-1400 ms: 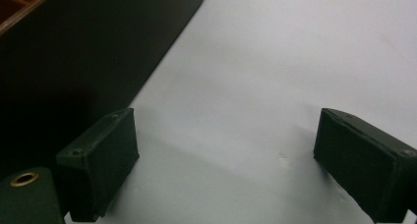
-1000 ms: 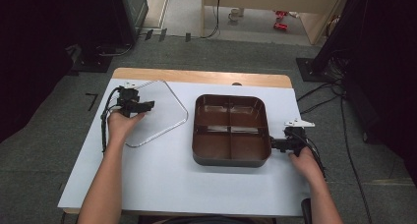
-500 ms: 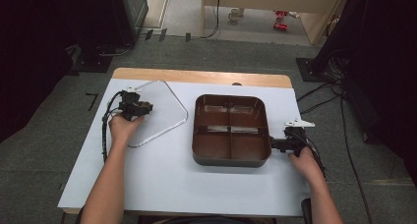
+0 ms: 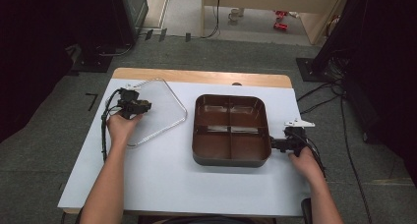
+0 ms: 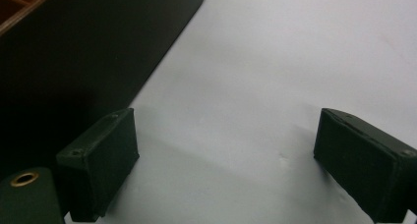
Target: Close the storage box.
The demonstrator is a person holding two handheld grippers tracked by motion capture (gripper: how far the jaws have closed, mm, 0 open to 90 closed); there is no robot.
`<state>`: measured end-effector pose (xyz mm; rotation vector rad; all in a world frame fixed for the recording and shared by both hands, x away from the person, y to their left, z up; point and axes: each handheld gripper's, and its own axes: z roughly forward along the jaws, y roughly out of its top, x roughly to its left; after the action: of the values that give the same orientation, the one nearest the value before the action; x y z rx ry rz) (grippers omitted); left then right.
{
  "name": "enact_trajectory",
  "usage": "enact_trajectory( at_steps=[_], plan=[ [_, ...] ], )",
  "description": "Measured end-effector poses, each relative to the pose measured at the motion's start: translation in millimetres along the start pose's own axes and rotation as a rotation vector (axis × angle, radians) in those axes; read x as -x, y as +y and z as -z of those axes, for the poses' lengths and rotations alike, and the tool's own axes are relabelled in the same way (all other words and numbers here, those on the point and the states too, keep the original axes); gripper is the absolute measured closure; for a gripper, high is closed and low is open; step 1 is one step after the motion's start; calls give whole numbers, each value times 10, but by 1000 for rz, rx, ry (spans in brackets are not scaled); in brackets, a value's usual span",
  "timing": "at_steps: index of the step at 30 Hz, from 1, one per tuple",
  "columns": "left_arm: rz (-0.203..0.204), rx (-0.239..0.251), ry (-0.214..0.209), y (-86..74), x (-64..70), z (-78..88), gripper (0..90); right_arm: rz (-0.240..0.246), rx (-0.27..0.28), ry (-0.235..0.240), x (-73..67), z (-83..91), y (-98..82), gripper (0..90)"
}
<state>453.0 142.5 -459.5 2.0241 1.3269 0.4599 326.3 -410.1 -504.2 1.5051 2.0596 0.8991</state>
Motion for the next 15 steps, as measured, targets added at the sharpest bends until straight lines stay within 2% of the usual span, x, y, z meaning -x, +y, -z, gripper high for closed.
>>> enact_trajectory(
  at_steps=[3, 6, 11, 13, 15],
  plan=[
    [-8, 10, -8, 39, 16, 94, 594, 1, 0, 0, 0, 0, 0, 90],
    [-19, 1, -20, 97, 42, 183, 594, 1, 0, 0, 0, 0, 0, 89],
    [-10, 38, -56, 187, 87, 360, 594, 1, 0, 0, 0, 0, 0, 90],
    [-24, 56, -55, 241, 137, 465, 594, 1, 0, 0, 0, 0, 0, 90],
    [-31, 59, -58, 259, 151, 497, 594, 1, 0, 0, 0, 0, 0, 90]
  ],
)
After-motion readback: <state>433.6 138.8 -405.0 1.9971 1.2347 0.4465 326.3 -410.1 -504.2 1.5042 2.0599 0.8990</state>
